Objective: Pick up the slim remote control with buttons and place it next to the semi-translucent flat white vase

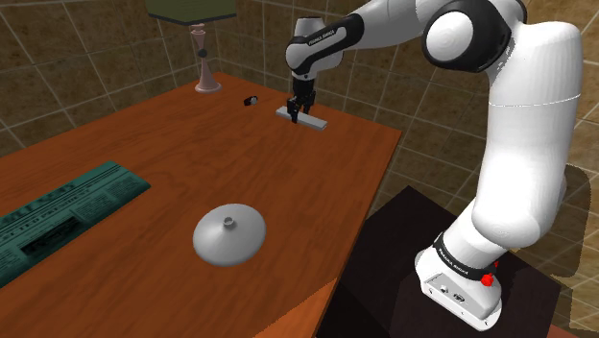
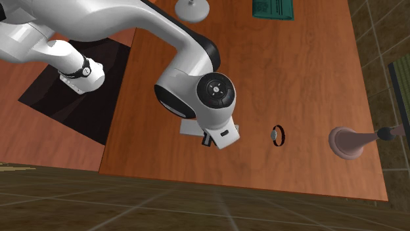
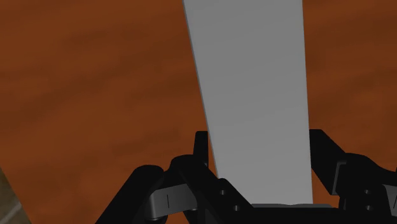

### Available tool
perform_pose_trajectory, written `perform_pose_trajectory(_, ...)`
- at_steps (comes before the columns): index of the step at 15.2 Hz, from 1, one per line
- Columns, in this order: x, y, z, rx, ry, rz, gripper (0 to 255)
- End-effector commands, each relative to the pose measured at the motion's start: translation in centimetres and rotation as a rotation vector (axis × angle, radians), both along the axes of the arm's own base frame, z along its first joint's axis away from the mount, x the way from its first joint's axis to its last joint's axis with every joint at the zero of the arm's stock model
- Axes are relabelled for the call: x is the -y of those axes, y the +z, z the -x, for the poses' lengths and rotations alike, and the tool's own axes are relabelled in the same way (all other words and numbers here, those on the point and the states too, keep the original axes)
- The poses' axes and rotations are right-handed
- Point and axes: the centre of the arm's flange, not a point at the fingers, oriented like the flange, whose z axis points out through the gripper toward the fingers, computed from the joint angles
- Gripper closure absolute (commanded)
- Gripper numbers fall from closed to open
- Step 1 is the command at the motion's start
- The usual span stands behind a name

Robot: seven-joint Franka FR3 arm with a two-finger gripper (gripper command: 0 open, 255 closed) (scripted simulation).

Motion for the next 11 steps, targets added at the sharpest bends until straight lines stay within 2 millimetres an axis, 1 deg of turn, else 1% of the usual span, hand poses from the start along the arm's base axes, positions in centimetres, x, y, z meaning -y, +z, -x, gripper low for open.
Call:
perform_pose_trajectory(1,0.0,1.0,0.0,0.000,0.000,0.000,255)
perform_pose_trajectory(11,0.0,6.2,0.0,0.000,0.000,0.000,255)
